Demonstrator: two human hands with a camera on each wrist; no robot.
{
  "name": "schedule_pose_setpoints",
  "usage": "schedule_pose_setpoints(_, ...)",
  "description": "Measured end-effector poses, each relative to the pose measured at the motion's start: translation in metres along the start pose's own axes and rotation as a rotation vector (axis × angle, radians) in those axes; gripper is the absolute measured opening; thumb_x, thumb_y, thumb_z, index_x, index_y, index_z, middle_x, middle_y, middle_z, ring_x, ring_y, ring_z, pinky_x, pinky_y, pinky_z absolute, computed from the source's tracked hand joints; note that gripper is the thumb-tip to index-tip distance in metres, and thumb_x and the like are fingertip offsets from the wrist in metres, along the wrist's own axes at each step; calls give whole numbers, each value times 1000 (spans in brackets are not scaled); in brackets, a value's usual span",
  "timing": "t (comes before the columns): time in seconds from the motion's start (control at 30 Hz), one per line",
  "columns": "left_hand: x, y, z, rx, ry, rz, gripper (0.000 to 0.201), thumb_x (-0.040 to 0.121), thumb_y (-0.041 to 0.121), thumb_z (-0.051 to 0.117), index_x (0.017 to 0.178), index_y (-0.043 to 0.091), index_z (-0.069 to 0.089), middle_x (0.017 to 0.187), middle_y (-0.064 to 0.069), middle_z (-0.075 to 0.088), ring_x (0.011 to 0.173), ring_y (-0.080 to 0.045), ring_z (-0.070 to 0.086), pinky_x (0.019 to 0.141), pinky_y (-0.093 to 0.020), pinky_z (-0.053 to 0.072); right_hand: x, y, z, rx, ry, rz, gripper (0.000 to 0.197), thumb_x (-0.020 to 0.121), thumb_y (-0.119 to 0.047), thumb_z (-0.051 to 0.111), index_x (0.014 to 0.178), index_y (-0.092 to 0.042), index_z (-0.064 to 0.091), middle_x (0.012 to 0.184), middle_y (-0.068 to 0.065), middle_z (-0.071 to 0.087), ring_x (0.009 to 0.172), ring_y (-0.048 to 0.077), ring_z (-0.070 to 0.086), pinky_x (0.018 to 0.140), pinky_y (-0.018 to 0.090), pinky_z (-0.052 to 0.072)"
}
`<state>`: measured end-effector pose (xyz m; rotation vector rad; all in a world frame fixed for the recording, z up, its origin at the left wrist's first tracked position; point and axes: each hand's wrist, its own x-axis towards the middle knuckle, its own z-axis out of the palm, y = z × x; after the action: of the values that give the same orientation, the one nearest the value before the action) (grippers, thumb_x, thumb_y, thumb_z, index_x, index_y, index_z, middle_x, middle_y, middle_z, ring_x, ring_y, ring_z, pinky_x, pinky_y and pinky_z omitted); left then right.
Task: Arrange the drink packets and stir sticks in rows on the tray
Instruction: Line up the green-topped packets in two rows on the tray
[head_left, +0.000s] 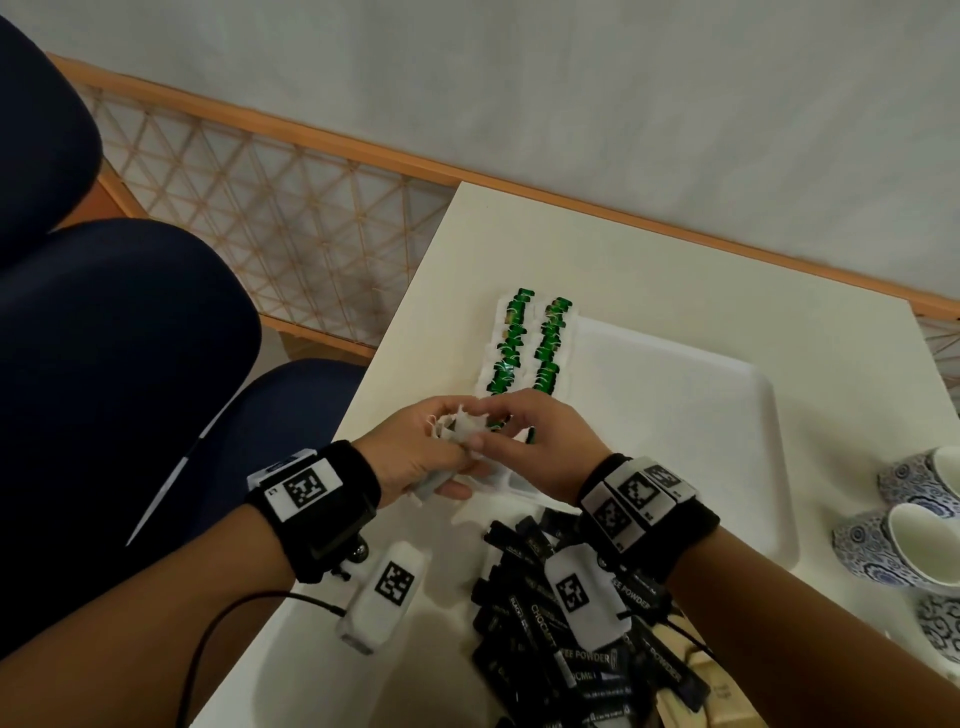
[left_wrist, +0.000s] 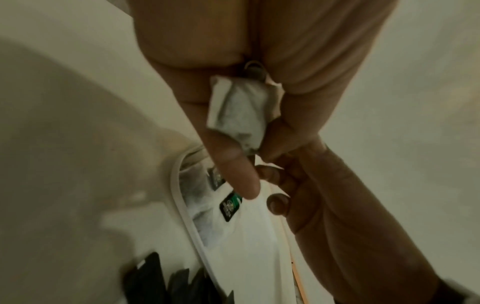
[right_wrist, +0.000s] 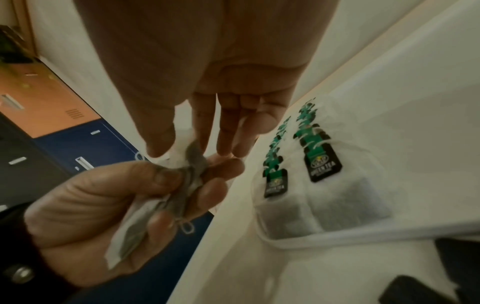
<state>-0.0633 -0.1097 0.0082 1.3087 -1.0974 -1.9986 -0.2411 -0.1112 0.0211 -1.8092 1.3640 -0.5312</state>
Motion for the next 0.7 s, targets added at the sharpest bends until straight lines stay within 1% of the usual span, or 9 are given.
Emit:
schedule_pose_setpoints(0.07,1,0,6,12,-10,-10,53,79,-8,67,124,18,54,111,-15,67,93,-29,70,57,-29,57,-2,-2,-1,28,6,33,13,81,-30,73,93,-28,68,92,-13,60,78,-2,55,73,16,46)
schedule_pose_setpoints(0.13,1,0,10,2,5,-24,45,80,-4,69,119,16,56,98,-13,70,83,-26,71,53,-27,55,-4,-1,-5,87,34,84,8,81,-28,74,82,-26,67,79,-12,63,67,-5,55,63,13,47)
schedule_pose_setpoints(0.23,-1,1,12,38,56,-20,24,83,12,70,105,10,60,80,-8,68,60,-16,65,42,-21,47,-7,2,-15,186,101,137,8,83,-24,73,81,-19,67,63,-13,60,51,-7,52,52,7,40)
schedule_pose_setpoints(0.3,-1,2,12,50,112,-20,18,84,19,69,95,7,60,68,-10,60,42,-10,53,35,-16,35,-11,4,-21,190,118,160,10,84,-25,72,78,-22,65,65,-10,60,50,-8,51,49,5,38)
schedule_pose_setpoints(0.37,0,2,12,53,163,-15,16,85,19,68,92,8,59,60,-10,54,34,-8,45,33,-14,30,-14,7,-22,127,108,182,11,83,-31,72,77,-28,63,72,-9,64,60,-7,57,55,5,42)
schedule_pose_setpoints(0.43,0,3,14,120,174,2,14,85,20,69,90,10,61,58,-9,54,35,-7,43,33,-15,30,-16,12,-21,85,98,193,13,78,-39,74,85,-35,65,87,-10,68,80,0,62,72,14,50)
schedule_pose_setpoints(0.5,1,4,15,244,180,27,14,84,23,71,87,12,63,60,-6,56,39,-6,45,36,-16,33,-16,12,-21,87,76,196,22,74,-45,75,94,-40,67,95,-15,67,91,-1,61,79,19,50)
schedule_pose_setpoints(0.63,5,2,18,379,217,136,9,83,13,72,91,9,68,70,-1,61,49,-3,50,40,-17,36,-14,6,-24,137,24,192,19,81,-43,70,95,-30,73,78,-17,70,72,-7,63,65,8,46)
schedule_pose_setpoints(0.7,6,2,20,394,241,206,5,82,7,71,85,10,69,69,1,61,48,1,50,44,-13,38,-13,4,-24,173,20,225,21,86,-45,64,90,-27,73,71,-13,69,64,-3,61,62,10,47)
